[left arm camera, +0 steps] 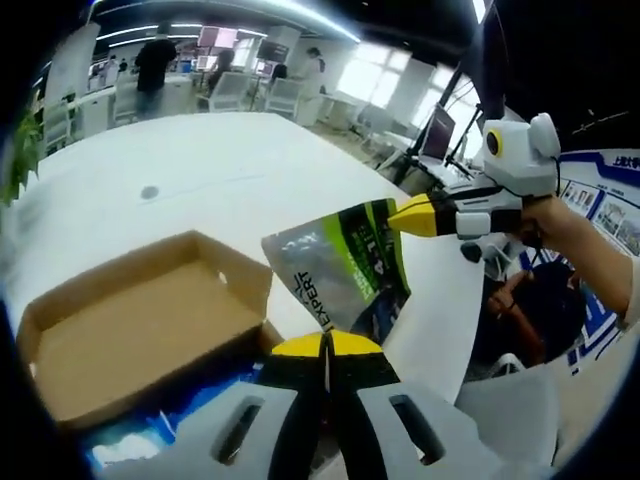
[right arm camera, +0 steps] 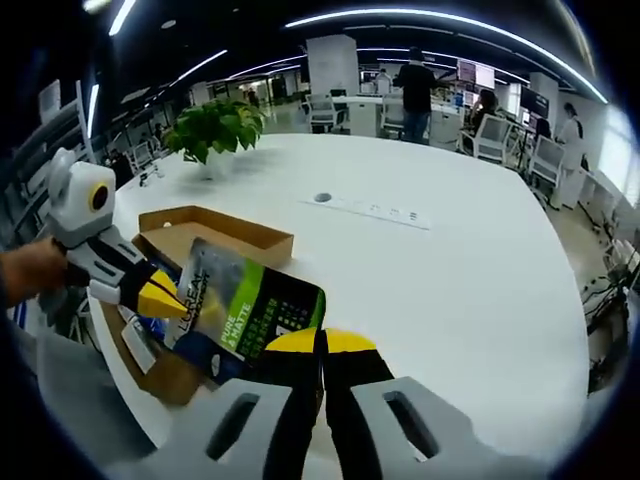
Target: Operate the shoe box by opening the lid, removing the specified soft item, and placing it in the target area until the item is outside and the box remains undamaged.
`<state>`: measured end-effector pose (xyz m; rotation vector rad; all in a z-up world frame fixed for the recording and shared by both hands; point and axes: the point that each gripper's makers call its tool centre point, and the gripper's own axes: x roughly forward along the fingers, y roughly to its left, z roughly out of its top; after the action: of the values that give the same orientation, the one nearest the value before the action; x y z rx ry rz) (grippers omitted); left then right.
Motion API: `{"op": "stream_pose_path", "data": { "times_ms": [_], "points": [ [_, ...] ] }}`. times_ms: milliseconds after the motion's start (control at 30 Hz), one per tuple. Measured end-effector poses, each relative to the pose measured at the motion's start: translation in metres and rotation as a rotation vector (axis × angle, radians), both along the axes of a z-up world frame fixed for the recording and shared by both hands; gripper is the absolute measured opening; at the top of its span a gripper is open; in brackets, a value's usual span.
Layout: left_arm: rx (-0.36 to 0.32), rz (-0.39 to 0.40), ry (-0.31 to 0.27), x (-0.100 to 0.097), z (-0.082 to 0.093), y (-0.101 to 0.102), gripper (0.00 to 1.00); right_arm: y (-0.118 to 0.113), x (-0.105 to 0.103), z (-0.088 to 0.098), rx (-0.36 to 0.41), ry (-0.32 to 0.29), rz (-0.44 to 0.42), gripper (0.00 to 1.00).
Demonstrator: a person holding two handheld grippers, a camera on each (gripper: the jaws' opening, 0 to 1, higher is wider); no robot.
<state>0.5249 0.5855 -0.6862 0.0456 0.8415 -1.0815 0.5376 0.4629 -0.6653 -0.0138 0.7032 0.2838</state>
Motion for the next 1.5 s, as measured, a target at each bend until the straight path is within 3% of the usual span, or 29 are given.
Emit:
{"op": "stream_pose_path", "data": {
  "times_ms": [433, 800, 1100, 1500],
  "points": [
    [0.093, -0.031, 0.022, 0.005, -0.018, -0.023, 0.0, -0.023, 0.006, -0.021, -0.023, 0.054, -0.027, 0.0],
    [0.239, -0.101, 0.008, 0.005, -0.041, -0.033, 0.0, -0.03, 0.008, -0.045, -0.036, 0.11, -0.035, 0.0],
    [0.386, -0.26, -0.086, 0.004, -0.058, -0.034, 0.0, -0.031, 0.009, -0.063, -0.044, 0.155, -0.027, 0.0],
    [0.519, -0.399, -0.14, 0.005, -0.079, -0.037, 0.0, -0.032, 0.012, -0.085, -0.045, 0.201, -0.027, 0.0]
  ]
}}
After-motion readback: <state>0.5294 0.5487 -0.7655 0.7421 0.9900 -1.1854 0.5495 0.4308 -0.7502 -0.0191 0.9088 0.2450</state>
